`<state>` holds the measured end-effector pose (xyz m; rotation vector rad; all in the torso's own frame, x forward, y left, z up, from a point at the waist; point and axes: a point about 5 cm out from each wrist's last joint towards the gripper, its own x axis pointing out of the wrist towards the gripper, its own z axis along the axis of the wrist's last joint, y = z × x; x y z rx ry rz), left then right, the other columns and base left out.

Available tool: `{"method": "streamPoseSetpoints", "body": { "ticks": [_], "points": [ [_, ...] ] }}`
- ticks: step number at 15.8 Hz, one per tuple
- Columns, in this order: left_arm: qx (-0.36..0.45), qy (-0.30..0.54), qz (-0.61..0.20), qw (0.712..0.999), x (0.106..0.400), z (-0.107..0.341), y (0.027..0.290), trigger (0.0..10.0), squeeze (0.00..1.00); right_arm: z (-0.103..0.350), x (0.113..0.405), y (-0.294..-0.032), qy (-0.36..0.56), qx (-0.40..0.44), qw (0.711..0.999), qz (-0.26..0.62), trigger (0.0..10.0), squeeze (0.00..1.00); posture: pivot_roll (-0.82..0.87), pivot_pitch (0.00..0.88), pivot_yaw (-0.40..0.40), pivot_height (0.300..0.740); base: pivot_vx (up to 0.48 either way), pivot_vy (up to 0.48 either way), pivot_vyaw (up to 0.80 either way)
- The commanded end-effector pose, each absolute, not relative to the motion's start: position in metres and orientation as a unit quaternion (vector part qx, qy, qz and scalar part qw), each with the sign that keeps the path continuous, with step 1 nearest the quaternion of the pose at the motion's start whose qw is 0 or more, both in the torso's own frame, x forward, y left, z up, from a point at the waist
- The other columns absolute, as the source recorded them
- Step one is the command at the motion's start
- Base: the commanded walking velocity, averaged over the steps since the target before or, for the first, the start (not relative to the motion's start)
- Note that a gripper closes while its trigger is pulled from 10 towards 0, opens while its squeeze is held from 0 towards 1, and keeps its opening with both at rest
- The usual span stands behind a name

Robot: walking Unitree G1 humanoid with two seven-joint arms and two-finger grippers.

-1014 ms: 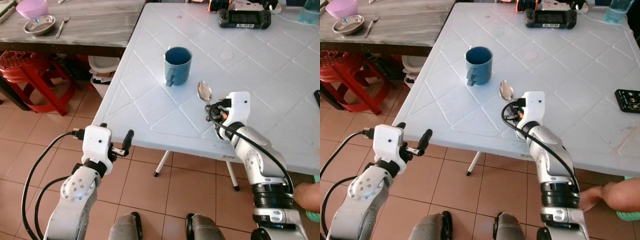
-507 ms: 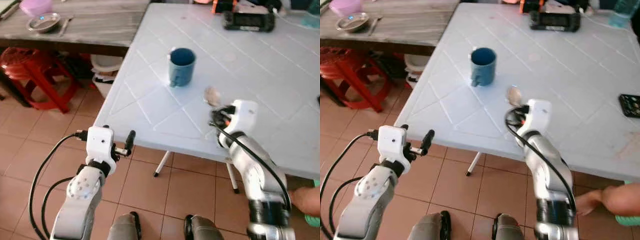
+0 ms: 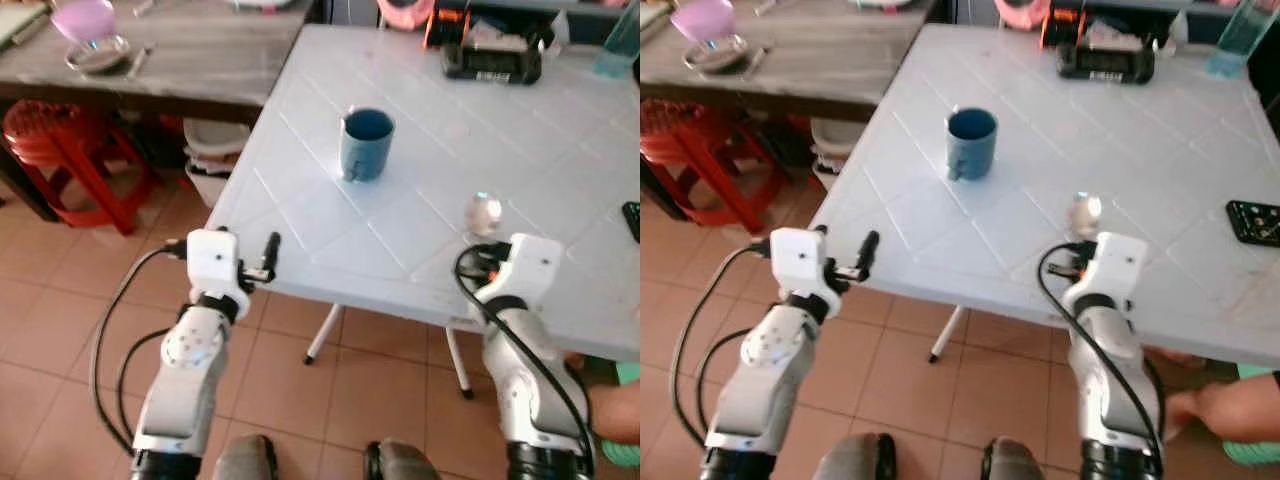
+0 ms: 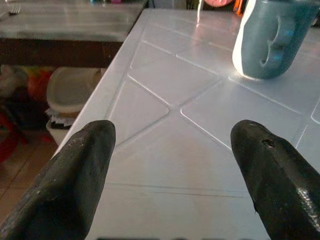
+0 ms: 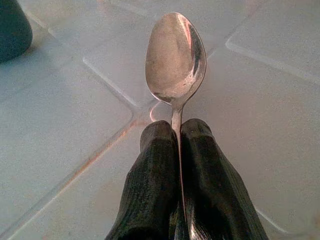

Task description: Setting the table

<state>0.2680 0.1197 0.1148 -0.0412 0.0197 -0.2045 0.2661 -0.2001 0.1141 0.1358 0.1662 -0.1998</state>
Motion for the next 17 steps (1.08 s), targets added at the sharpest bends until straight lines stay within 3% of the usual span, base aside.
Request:
{"method": "streamPoseSetpoints", "body": {
  "ticks": [1, 17],
  "points": [
    [-0.013, 0.01, -0.079, 0.997, 0.271, 0.112, 0.128, 10.0, 0.0, 0.127, 0.268, -0.193, 0.047, 0.062, 0.993, -0.092, 10.0, 0.0, -0.04, 0.0, 0.013, 0.74, 0.0, 0.48, 0.0],
    [-0.016, -0.037, -0.071, 0.997, 0.286, 0.113, 0.126, 10.0, 0.0, 0.137, 0.286, -0.186, -0.013, 0.033, 0.996, -0.082, 10.0, 0.0, -0.03, 0.0, 0.02, 0.74, 0.0, 0.47, 0.0]
  ]
}}
